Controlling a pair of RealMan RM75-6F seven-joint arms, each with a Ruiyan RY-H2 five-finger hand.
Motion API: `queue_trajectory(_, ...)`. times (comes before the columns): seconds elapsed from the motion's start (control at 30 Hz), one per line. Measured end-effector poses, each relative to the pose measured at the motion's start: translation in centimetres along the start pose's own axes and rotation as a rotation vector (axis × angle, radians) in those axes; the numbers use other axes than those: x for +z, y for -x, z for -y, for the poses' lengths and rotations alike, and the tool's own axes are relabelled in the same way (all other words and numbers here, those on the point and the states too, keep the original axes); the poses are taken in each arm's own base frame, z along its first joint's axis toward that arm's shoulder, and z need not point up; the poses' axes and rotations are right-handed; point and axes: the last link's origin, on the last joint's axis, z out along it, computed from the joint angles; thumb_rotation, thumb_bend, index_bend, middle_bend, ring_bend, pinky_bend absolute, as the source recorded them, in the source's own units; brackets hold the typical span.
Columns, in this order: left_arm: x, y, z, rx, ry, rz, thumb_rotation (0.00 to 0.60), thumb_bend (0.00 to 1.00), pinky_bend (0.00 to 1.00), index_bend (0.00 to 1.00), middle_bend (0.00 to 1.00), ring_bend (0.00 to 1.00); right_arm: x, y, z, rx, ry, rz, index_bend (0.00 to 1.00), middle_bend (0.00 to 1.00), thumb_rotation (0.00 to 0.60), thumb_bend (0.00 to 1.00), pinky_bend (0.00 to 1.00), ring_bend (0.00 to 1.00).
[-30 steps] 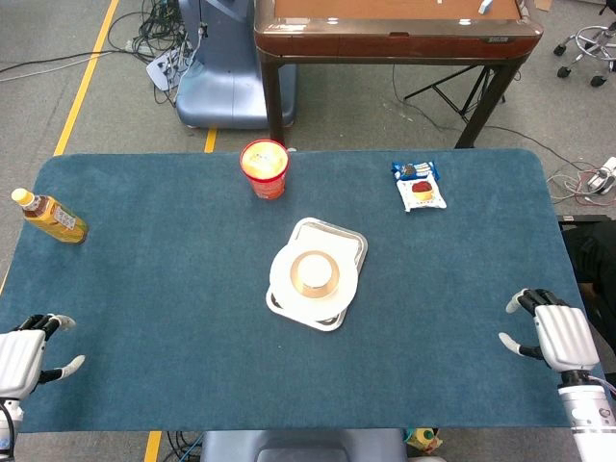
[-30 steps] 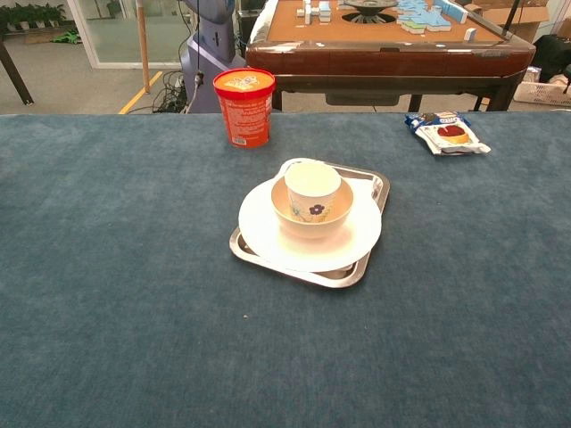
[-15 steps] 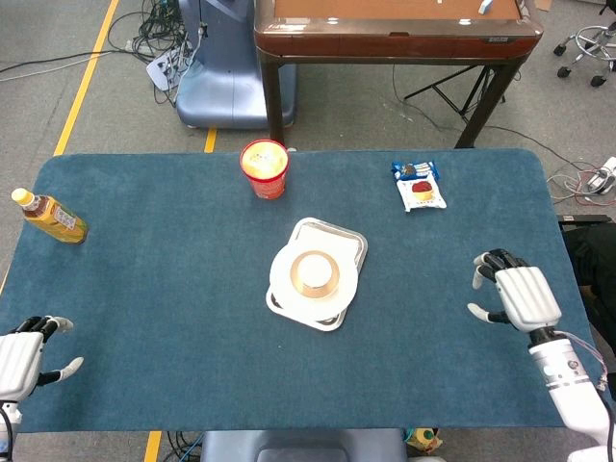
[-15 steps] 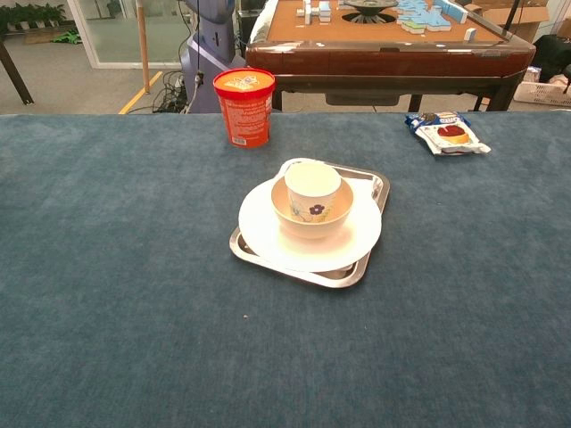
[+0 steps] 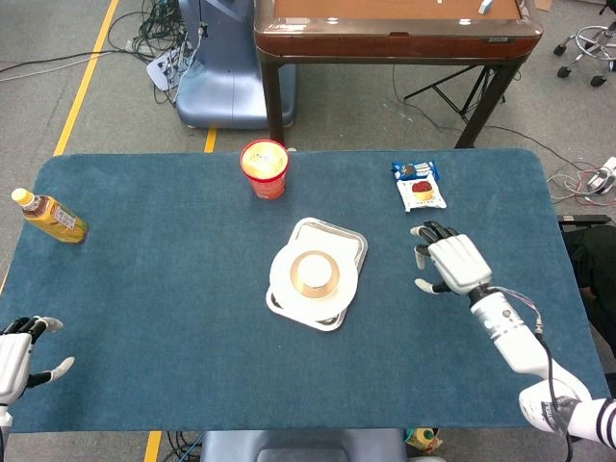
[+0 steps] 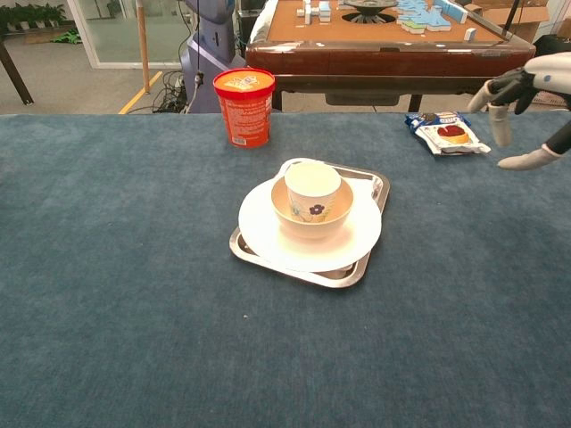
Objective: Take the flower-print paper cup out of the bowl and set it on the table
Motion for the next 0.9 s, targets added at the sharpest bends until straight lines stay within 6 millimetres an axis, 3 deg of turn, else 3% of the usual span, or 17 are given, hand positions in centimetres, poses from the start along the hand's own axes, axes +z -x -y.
queue_trajectory(0.37, -0.1, -0.2, 0.3, -0.004, -0.013, -0.005, 0.600, 0.14, 0.47, 0.41, 0.42, 0.31, 5.1, -0.1, 5.1, -0.080, -0.149, 0.001, 0.58, 0.16, 0.600, 0.29, 0.18, 0.04)
queue_trajectory(0.53, -0.2, -0.2, 0.3, -0.008, -0.010, -0.011, 0.600, 0.14, 0.47, 0.41, 0.43, 0.31, 6.0, 0.2, 6.9, -0.110, -0.193, 0.009, 0.58, 0.15, 0.600, 0.30, 0.17, 0.03)
queue_trajectory(0.9, -0.2, -0.3, 0.3, -0.014, -0.007, -0.011, 0.600, 0.14, 0.48, 0.41, 0.43, 0.31, 7.0, 0.7, 8.8, -0.213, -0.244, 0.014, 0.58, 0.07, 0.600, 0.29, 0.09, 0.00)
